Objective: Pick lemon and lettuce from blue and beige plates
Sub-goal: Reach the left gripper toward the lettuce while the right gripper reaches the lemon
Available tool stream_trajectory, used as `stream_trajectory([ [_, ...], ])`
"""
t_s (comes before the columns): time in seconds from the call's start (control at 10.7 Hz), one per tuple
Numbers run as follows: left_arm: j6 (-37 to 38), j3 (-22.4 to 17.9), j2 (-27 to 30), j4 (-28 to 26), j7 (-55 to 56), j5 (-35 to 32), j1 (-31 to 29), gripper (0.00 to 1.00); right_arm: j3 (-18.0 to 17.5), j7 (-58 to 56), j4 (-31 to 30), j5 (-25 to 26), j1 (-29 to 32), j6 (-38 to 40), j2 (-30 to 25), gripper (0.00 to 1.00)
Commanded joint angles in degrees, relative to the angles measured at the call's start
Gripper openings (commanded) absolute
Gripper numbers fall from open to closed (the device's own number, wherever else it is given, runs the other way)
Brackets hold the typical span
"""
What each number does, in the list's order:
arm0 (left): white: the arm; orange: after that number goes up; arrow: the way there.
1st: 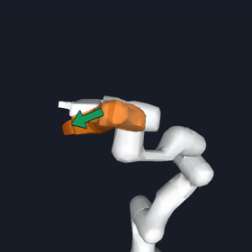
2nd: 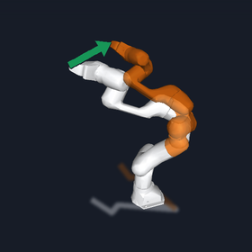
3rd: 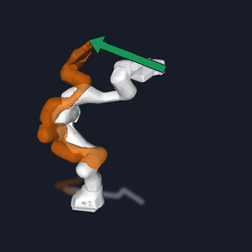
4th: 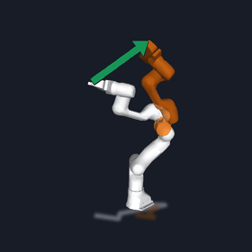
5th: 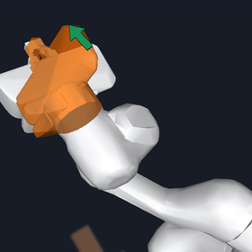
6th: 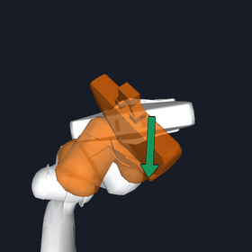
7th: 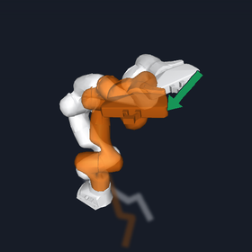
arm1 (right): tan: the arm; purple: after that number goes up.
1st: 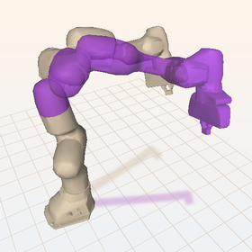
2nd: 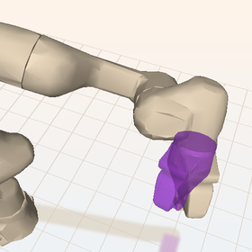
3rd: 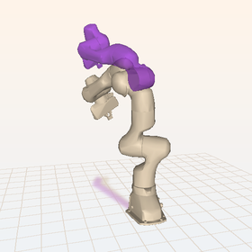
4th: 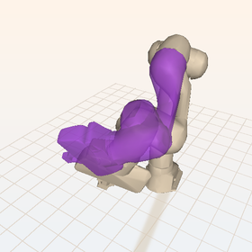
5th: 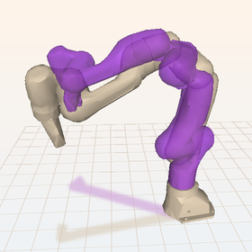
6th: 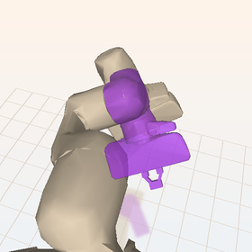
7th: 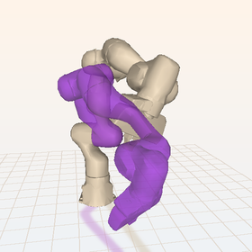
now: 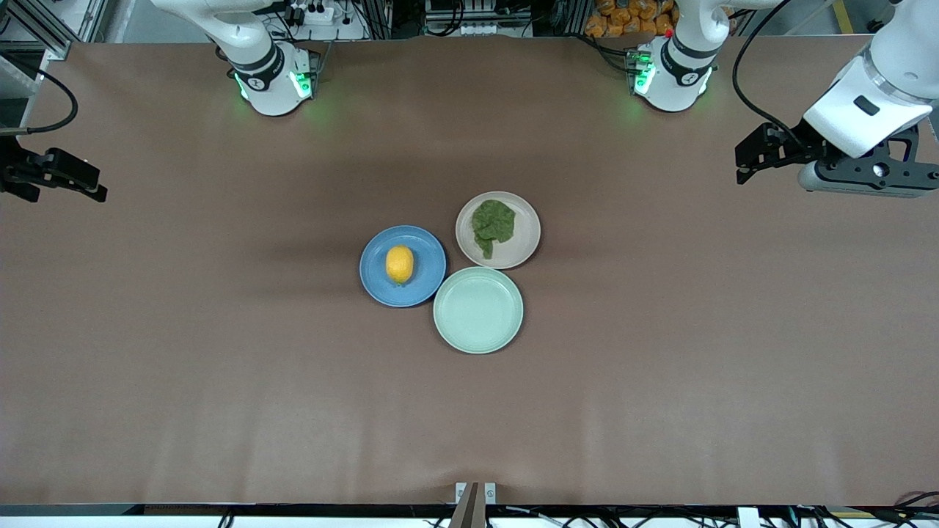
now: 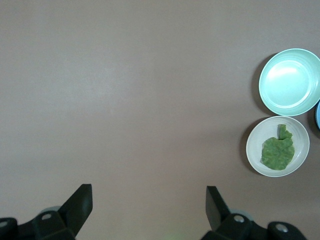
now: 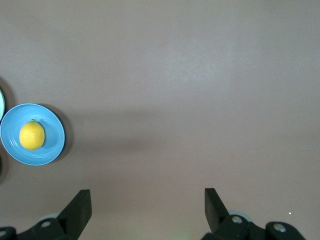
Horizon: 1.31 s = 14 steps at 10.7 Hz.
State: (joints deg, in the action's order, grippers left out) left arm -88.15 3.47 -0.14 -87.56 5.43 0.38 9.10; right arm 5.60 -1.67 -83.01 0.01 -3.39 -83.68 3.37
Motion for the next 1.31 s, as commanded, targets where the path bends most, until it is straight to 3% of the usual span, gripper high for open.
stream_trajectory([
  [0.0, 0.9, 0.0, -0.5, 0.8, -1.2, -0.1, 0.1, 1.0, -0.3, 0.3, 1.6, -0.4, 0.6, 0.7, 0.8, 1.0],
  [0.56, 0.0, 3.9, -7.3, 1.0, 4.7, 0.0, 3.3, 1.0, -0.3, 0.4, 1.5, -0.4, 0.7, 0.8, 0.8, 1.0],
  [1.21, -6.1, 4.4, -16.3, 1.0, 11.2, 0.0, 11.6, 1.0, -0.6, 0.4, 0.5, -3.2, -1.9, -2.1, 3.3, 1.0],
])
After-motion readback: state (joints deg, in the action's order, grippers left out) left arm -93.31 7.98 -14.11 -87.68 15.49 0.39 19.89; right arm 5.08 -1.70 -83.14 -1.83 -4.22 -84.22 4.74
